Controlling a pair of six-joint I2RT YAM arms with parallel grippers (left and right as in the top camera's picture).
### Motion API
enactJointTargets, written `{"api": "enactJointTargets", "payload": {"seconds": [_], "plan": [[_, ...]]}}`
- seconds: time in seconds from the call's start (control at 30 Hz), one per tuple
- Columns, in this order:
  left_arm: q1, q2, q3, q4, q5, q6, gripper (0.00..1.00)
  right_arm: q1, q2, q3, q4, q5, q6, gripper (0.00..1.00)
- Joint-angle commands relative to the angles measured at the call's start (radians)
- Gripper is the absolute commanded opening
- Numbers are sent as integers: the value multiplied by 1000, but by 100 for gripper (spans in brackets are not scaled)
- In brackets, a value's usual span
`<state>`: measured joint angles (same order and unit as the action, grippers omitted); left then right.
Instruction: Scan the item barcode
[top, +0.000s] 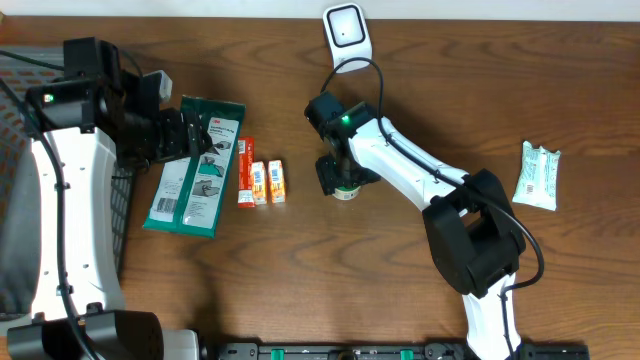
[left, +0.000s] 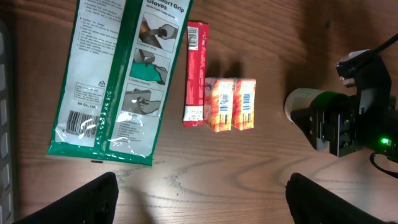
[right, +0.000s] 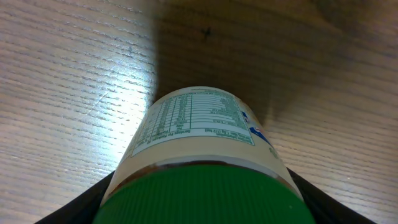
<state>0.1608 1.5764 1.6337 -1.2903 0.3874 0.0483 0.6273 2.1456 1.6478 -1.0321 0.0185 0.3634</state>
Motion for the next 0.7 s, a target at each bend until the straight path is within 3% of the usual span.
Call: {"api": "enactJointTargets", "payload": {"seconds": [0.0,0.07,0.1,0.13,0.23,0.27,0.33,0.67], "plan": [[0,-14,-3,-3,5,-5,87,16,7,-19,5,6,2,68],[0,-14,-3,-3,5,-5,87,16,7,-19,14,6,3,66],[0,-14,-3,-3,5,-5,87,16,7,-19,19,6,3,61],[0,-14,-3,-3,5,-5,87,16,7,-19,19,6,2,50],[0,-14,-3,-3,5,-5,87,10,5,-6,-6,6,1,34],[0,-14,-3,-3,5,-5,87,7,3,5,-26,6,1,19],[0,-14,-3,-3,5,-5,87,-1,-8,35,-77,6,2,7],[0,-14,-3,-3,5,-5,87,-1,-199,50,-113,6,-36,9]]}}
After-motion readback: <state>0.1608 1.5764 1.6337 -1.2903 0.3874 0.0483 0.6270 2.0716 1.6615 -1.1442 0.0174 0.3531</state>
